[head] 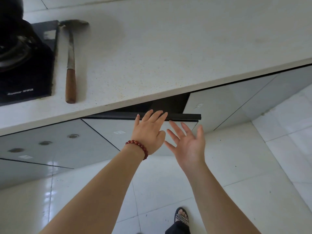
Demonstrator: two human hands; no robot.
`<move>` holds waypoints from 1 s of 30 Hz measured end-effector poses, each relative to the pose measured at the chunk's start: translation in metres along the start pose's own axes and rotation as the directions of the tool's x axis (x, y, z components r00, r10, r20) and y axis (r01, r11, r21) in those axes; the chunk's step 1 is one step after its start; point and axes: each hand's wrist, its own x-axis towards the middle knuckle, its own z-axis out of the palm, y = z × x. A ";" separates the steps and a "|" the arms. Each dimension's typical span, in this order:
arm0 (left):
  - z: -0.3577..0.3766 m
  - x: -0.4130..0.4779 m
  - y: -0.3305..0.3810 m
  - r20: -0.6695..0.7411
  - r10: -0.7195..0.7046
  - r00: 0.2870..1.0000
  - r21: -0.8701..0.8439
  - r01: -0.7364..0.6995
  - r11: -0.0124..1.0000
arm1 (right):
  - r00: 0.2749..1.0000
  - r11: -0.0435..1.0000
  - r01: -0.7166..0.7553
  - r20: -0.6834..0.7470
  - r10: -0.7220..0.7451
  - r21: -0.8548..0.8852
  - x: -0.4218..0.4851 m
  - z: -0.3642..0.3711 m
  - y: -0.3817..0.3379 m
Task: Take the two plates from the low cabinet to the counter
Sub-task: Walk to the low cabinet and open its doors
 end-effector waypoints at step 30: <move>-0.004 -0.187 -0.014 0.312 -0.045 0.949 0.231 -0.030 0.973 | 0.993 0.879 0.083 -0.038 -0.113 -0.470 -0.172 0.009 0.025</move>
